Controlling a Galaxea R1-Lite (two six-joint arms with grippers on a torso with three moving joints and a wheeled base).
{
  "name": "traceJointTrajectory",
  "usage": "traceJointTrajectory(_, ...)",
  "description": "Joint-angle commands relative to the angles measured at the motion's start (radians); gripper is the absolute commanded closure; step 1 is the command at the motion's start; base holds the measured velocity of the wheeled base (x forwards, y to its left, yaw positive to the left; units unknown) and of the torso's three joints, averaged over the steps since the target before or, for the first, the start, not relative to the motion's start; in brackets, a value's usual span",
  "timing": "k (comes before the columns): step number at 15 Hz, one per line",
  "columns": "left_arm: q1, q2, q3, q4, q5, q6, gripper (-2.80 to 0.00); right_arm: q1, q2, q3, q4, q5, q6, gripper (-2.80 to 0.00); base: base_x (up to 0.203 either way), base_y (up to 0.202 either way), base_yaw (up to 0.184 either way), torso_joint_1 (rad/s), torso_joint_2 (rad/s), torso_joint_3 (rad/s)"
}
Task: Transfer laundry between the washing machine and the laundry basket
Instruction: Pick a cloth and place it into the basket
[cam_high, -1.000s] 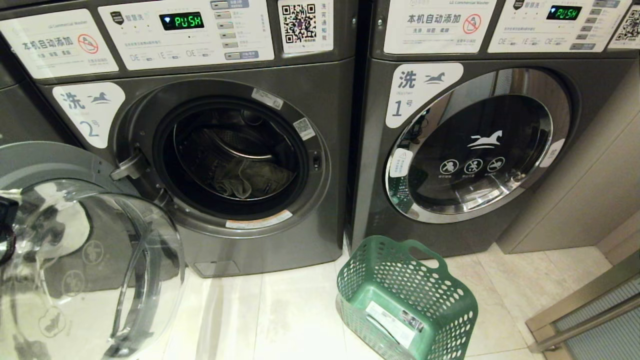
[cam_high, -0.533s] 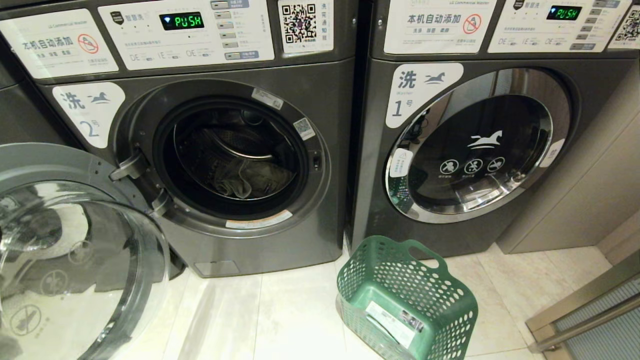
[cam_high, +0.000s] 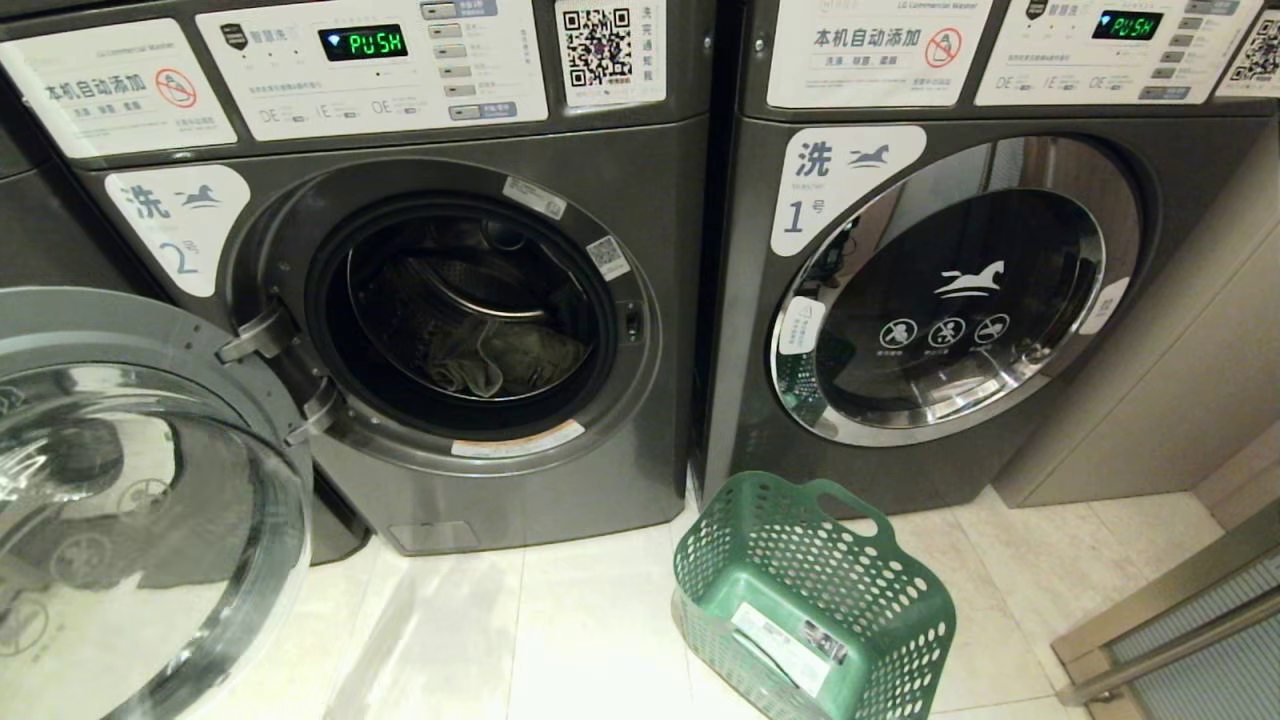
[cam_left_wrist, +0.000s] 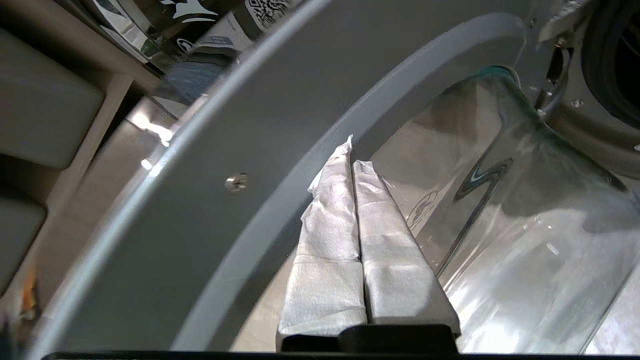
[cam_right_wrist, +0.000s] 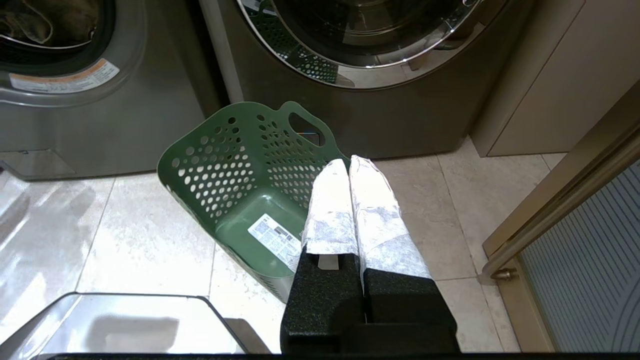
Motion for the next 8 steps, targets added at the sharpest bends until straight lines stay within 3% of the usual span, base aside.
traceJointTrajectory(1,0.008,0.082,-0.005,-0.044,0.002,-0.006,0.00,0.000,-0.001,0.000,0.000,0.000,0.000,0.00,0.000,0.000,0.000,0.000,0.00,0.000)
traceJointTrajectory(4,0.017,0.165,-0.013,-0.182,0.000,-0.039,0.00,-0.001,-0.001,0.000,0.000,0.000,0.000,0.00,0.000,0.000,0.000,0.000,0.00,0.000)
traceJointTrajectory(8,0.017,0.200,-0.017,-0.260,0.011,-0.107,0.00,0.000,-0.001,0.000,0.000,0.000,0.000,0.00,0.000,0.000,0.000,0.000,0.00,0.000)
